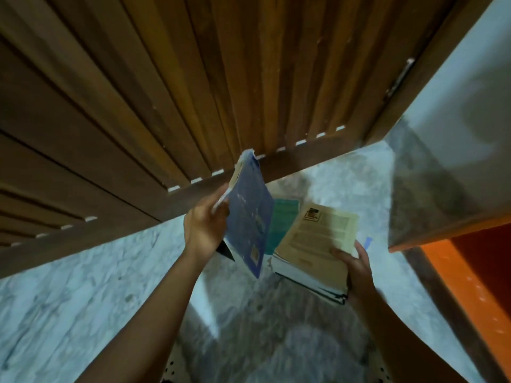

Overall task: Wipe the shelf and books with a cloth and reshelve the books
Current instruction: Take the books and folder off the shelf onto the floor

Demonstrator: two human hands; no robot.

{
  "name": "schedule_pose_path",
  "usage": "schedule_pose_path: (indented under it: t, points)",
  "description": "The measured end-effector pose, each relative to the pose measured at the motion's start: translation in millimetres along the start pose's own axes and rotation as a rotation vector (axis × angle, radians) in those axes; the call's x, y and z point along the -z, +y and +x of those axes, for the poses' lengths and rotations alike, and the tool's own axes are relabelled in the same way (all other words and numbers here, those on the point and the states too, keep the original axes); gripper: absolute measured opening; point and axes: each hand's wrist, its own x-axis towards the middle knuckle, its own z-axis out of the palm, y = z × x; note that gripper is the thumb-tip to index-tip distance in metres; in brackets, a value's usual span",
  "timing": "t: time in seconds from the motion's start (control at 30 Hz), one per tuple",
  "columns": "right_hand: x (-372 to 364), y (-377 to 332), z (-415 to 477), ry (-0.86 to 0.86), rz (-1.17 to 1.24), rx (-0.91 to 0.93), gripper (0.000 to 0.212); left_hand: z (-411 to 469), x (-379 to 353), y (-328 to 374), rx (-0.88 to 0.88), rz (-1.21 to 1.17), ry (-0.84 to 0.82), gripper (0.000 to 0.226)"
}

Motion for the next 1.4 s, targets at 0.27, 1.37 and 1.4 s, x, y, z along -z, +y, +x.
schedule_pose_path:
  t: [0.27,1.37,1.4]
  points:
    - [-31.2,88.6,91.4,-0.093,-0.084,0.088,0.058,15.7,-53.8,-84.2,-0.042,-0.219,0.128,0.034]
    - [-15.2,181.9,228.2,-0.151,-0.455,0.181,0.091,1.6,-111.4,-93.9,-0.121,-0.552,0.072,0.027]
    - [-12.1,183.8,231.1,-0.165,-0.481,0.198,0.092,1.7,-113.2,-91.6,-0.118,-0.569,0.070,0.028]
